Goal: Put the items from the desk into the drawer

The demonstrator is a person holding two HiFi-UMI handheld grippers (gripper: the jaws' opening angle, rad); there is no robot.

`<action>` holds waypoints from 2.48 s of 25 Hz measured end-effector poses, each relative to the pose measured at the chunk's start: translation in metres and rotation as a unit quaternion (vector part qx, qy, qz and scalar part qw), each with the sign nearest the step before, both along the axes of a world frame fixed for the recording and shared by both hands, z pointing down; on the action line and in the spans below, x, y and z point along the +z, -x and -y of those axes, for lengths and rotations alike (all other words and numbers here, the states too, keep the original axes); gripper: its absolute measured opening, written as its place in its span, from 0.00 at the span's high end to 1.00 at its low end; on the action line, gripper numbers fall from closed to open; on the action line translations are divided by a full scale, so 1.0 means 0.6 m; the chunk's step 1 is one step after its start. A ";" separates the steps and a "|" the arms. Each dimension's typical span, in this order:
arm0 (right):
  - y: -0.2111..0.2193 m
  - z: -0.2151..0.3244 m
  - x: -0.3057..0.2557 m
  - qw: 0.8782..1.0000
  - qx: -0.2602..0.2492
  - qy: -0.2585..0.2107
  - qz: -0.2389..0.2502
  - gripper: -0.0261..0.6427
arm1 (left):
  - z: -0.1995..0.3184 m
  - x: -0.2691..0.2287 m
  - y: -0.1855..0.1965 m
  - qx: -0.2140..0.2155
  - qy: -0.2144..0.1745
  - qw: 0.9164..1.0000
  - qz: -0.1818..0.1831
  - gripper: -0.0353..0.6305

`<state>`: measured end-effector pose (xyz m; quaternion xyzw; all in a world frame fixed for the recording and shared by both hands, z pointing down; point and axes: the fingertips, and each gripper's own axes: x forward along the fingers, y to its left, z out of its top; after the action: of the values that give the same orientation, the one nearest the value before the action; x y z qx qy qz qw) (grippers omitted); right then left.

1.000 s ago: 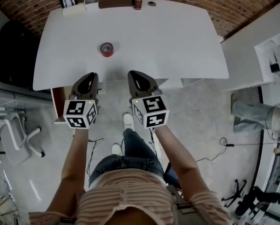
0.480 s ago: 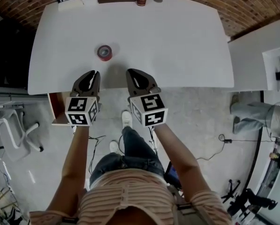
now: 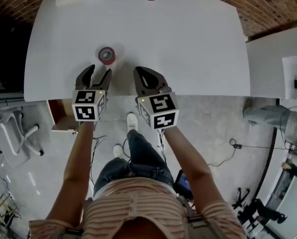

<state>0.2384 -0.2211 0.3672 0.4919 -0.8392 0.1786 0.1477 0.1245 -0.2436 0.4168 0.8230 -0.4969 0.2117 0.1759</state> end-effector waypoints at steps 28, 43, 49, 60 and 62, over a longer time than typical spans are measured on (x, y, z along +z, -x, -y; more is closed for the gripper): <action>-0.036 0.041 0.043 0.999 0.003 0.040 0.005 0.93 | 0.087 0.070 -0.023 -0.017 0.048 0.996 0.075 0.49; -0.064 0.048 0.043 0.999 0.015 0.050 0.003 0.94 | 0.120 0.055 -0.039 -0.022 0.038 0.996 0.081 0.49; -0.053 0.041 0.035 0.999 0.004 0.041 0.006 0.93 | 0.103 0.014 -0.030 -0.032 0.009 0.997 0.064 0.49; 0.053 -0.001 -0.002 0.999 -0.039 0.023 0.014 0.93 | 0.033 -0.122 0.074 -0.064 -0.069 0.995 0.021 0.49; 0.083 -0.015 -0.010 0.999 -0.043 0.019 0.015 0.94 | 0.015 -0.134 0.107 -0.068 -0.075 0.995 0.020 0.49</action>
<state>0.1885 -0.2119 0.3611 0.4501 -0.8579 0.1956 0.1526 0.0600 -0.2525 0.3367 0.7936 -0.5696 0.1783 0.1178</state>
